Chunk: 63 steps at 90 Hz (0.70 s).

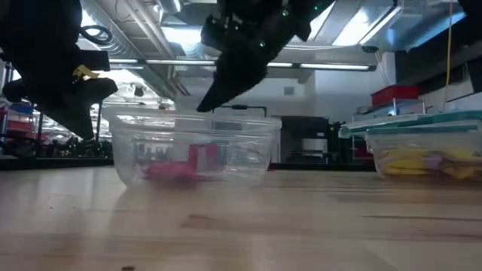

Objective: Sort candy
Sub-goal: Put the pink candy strip into the left transparent bin

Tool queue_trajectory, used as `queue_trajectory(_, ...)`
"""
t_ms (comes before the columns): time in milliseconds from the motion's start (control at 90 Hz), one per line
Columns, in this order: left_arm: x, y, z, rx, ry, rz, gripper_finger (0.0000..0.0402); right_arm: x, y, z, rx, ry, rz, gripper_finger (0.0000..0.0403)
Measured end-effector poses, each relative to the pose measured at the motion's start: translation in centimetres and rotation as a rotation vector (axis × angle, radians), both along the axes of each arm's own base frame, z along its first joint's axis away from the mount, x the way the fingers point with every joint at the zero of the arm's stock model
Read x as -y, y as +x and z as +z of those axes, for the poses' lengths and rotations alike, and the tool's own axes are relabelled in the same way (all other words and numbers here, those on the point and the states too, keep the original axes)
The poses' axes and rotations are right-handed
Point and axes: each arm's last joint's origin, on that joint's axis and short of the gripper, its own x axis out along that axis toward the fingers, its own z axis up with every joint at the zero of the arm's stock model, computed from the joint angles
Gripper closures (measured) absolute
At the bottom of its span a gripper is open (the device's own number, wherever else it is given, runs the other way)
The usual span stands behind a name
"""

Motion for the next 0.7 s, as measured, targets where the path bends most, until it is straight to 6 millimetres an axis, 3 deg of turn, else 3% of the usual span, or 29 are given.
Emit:
queue_trajectory(111, 0.0, 0.0, 0.0, 0.000, 0.000, 0.000, 0.0402, 3.3, -1.2, 2.5, 0.011, -0.110, -0.093, 0.0171)
queue_trajectory(256, 0.0, 0.0, 0.0, -0.001, 0.000, 0.000, 0.0402, 9.2, -2.9, 2.2, -0.043, -0.110, -0.236, 0.0171)
queue_trajectory(433, 0.0, 0.0, 0.0, -0.003, 0.002, -0.002, 0.0402, 15.2, -4.3, -0.7, -0.080, 0.067, -0.400, 0.0171)
queue_trajectory(700, 0.0, 0.0, 0.0, 0.004, 0.018, -0.007, 0.0402, 18.7, -4.2, -6.1, -0.153, 0.110, -0.452, 0.0172)
